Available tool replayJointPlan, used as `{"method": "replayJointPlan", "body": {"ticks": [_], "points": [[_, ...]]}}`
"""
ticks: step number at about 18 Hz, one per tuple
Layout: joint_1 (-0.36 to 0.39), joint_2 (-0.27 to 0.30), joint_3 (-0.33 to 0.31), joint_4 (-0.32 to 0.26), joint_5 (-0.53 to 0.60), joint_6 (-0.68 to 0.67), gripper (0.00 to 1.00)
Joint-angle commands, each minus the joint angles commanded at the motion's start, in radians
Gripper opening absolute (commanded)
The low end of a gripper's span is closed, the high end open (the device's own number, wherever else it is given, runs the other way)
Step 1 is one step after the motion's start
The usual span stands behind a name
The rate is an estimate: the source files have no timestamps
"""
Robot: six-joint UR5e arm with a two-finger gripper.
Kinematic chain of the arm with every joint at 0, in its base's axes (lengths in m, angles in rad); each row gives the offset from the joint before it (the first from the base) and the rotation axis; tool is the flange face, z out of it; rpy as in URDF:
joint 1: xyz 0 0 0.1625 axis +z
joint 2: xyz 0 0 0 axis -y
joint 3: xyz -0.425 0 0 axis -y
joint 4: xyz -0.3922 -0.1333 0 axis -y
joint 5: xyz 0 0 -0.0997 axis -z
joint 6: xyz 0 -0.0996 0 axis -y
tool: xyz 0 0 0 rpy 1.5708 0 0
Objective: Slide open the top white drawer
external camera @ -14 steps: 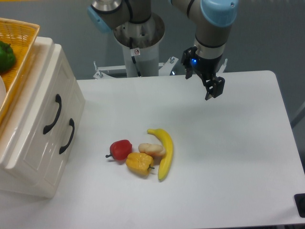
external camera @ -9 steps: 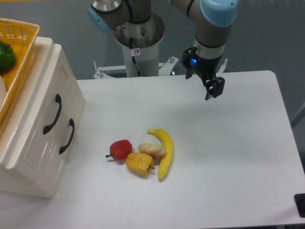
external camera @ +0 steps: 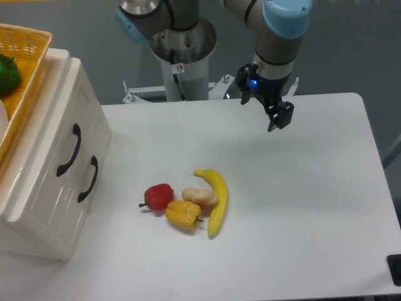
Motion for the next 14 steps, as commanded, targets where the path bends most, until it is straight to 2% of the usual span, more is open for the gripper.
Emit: {"method": "replayJointPlan", "body": {"ticks": [4, 11, 14], "points": [[0.000, 0.002, -0.012, -0.005, 0.000, -0.008, 1.00], [-0.040, 0.000, -0.015, 0.008, 0.006, -0.173, 1.00], [-0.037, -0.002, -0.008, 0.000, 0.000, -0.189, 1.00]]}}
